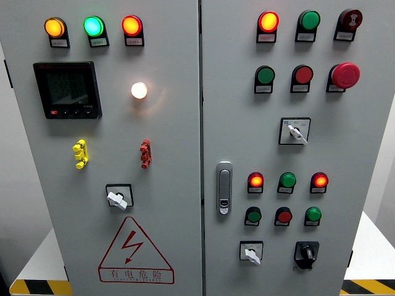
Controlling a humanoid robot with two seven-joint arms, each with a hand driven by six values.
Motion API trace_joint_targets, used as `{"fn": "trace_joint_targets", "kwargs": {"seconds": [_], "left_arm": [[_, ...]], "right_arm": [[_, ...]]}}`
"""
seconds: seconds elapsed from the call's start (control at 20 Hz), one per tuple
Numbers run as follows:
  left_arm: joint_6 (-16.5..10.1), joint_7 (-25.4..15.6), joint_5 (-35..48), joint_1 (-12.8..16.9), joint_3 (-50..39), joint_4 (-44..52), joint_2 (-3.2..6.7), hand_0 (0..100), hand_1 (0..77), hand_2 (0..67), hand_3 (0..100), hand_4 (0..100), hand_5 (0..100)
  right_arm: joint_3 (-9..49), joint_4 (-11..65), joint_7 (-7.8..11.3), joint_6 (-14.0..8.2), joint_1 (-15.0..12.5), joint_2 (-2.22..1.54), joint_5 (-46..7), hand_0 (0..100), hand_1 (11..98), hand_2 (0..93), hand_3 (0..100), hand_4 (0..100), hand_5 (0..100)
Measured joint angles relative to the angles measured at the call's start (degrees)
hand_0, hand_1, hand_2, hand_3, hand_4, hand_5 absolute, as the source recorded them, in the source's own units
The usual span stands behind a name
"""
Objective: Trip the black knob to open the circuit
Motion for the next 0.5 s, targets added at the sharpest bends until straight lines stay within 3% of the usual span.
{"fn": "trace_joint_targets", "kwargs": {"seconds": [0.2,0.4,0.5], "left_arm": [[0.0,0.0,0.0,0.0,0.0,0.0,0.00,0,4.0,12.6,21,7,2],[0.0,0.0,0.0,0.0,0.0,0.0,0.00,0,4.0,12.6,21,7,2],[0.0,0.0,0.0,0.0,0.0,0.0,0.00,0,4.0,12.6,21,7,2]], "right_arm": [[0.3,3.9,-0.01,-1.1,1.2,-0.45,-7.9,54,65.7,4.8,74,82,90],[0.4,5.2,-0.02,-5.7,5.2,-0.46,-12.0,61,66.9,4.7,83,88,98],[1.0,5.6,-0.14,-6.8,7.3,-0.45,-12.2,65,67.5,4.4,85,89,100]]}}
